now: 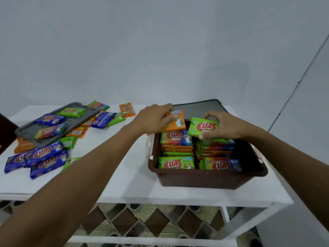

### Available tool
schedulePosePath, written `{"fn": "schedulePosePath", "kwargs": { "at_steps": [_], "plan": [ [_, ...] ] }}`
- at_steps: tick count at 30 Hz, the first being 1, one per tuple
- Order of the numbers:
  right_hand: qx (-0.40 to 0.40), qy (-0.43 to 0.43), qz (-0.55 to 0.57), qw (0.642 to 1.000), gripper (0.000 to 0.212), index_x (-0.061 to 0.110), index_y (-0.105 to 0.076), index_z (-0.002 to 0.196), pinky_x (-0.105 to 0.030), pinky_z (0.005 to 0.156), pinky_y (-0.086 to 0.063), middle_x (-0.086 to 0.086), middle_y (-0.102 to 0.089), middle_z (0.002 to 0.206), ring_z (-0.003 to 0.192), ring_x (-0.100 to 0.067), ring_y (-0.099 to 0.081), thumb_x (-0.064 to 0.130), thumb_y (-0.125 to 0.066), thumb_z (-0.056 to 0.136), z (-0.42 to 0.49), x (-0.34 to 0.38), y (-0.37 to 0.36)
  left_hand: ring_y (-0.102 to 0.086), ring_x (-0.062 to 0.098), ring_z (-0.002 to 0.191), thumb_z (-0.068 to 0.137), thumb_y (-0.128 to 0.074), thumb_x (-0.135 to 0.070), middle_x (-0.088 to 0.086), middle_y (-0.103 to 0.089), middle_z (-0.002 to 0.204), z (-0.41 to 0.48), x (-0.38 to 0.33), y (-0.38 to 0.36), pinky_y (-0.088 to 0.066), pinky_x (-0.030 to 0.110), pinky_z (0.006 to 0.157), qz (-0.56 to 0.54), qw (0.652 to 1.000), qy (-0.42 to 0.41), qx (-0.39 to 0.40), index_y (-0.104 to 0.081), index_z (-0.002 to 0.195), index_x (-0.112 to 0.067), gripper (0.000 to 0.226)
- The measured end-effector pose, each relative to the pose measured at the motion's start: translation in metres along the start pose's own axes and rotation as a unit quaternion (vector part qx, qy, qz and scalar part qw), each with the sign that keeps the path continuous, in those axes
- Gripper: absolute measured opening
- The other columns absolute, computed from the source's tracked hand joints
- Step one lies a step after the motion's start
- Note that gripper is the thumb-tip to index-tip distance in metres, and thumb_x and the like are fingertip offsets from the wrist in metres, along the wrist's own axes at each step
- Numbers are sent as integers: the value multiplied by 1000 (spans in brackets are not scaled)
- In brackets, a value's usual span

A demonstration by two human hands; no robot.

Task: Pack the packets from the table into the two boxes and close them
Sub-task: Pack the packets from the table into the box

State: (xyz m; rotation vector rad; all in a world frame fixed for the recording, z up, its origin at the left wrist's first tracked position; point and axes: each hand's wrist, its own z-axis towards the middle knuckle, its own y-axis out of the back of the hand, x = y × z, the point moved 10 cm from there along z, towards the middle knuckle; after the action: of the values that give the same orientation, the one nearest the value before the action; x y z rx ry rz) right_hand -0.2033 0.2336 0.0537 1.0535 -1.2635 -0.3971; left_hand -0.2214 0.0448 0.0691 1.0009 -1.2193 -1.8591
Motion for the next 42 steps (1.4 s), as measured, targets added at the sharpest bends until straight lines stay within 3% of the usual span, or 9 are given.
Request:
{"fn": "schedulePosePath", "kwargs": {
  "at_steps": [6, 9, 12, 15, 20, 25, 31, 36, 42],
  "plan": [
    [78, 36, -165, 983, 59, 40, -49, 107, -29, 74, -54, 14, -64, 95, 85, -4, -61, 69, -76, 62, -41, -21, -23, -62, 26, 87, 97, -38, -54, 0, -63, 89, -33, -57, -56, -47, 38, 72, 34, 988, -30, 145, -45, 99, -31, 25],
    [88, 29, -233, 968, 52, 38, -53, 117, -32, 80, -49, 10, -61, 100, 91, -14, -57, 71, -59, 78, -50, -40, -35, -60, 28, 103, 99, -34, -52, 6, -64, 112, -50, -63, -79, -43, 38, 77, 126, 972, -29, 197, -52, 117, -25, 37],
    [34, 48, -276, 959, 50, 39, -58, 123, -32, 84, -47, 11, -64, 115, 101, -14, -59, 71, -46, 85, -56, -43, -37, -60, 22, 104, 100, -32, -51, 2, -65, 115, -56, -65, -76, -47, 35, 77, 134, 974, -45, 177, -59, 114, -24, 40],
    [-15, 60, -289, 955, 36, 41, -61, 121, -28, 84, -45, 12, -67, 118, 103, -14, -61, 58, -48, 92, -58, -37, -33, -58, 19, 109, 100, -34, -47, -1, -64, 123, -58, -66, -75, -51, 39, 86, 111, 976, -50, 183, -58, 123, -28, 38],
    [-11, 43, -251, 967, 25, 37, -66, 116, -23, 81, -45, 12, -68, 117, 102, -10, -62, 36, -50, 96, -60, -39, -31, -52, 19, 123, 101, -35, -41, -5, -54, 139, -63, -64, -76, -47, 40, 97, 109, 973, -43, 198, -49, 136, -36, 39],
    [-7, 37, -252, 967, 27, 35, -69, 109, -24, 84, -46, 12, -68, 116, 103, -12, -62, 24, -48, 96, -63, -40, -34, -55, 19, 115, 100, -38, -34, -4, -58, 133, -66, -66, -71, -44, 31, 88, 100, 974, -44, 197, -55, 129, -35, 33],
    [-12, 34, -217, 976, 28, 40, -66, 112, -31, 87, -52, 11, -67, 119, 102, -12, -62, 25, -47, 98, -62, -43, -32, -55, 14, 117, 101, -38, -30, -7, -59, 132, -64, -63, -69, -46, 32, 95, 73, 979, -20, 191, -60, 125, -31, 33],
    [-16, 30, -225, 974, 27, 36, -64, 104, -25, 79, -50, 9, -67, 115, 95, -12, -63, 21, -44, 98, -61, -42, -32, -58, 13, 107, 101, -39, -30, -4, -63, 123, -60, -63, -69, -50, 34, 89, 74, 980, -12, 182, -62, 113, -28, 27],
    [-32, 36, -227, 973, 22, 34, -61, 107, -30, 84, -53, 9, -66, 116, 99, -12, -62, 23, -45, 98, -61, -42, -32, -59, 14, 105, 98, -43, -26, -3, -61, 123, -59, -63, -67, -52, 34, 87, 56, 987, -25, 146, -59, 114, -26, 23]
  ]
}}
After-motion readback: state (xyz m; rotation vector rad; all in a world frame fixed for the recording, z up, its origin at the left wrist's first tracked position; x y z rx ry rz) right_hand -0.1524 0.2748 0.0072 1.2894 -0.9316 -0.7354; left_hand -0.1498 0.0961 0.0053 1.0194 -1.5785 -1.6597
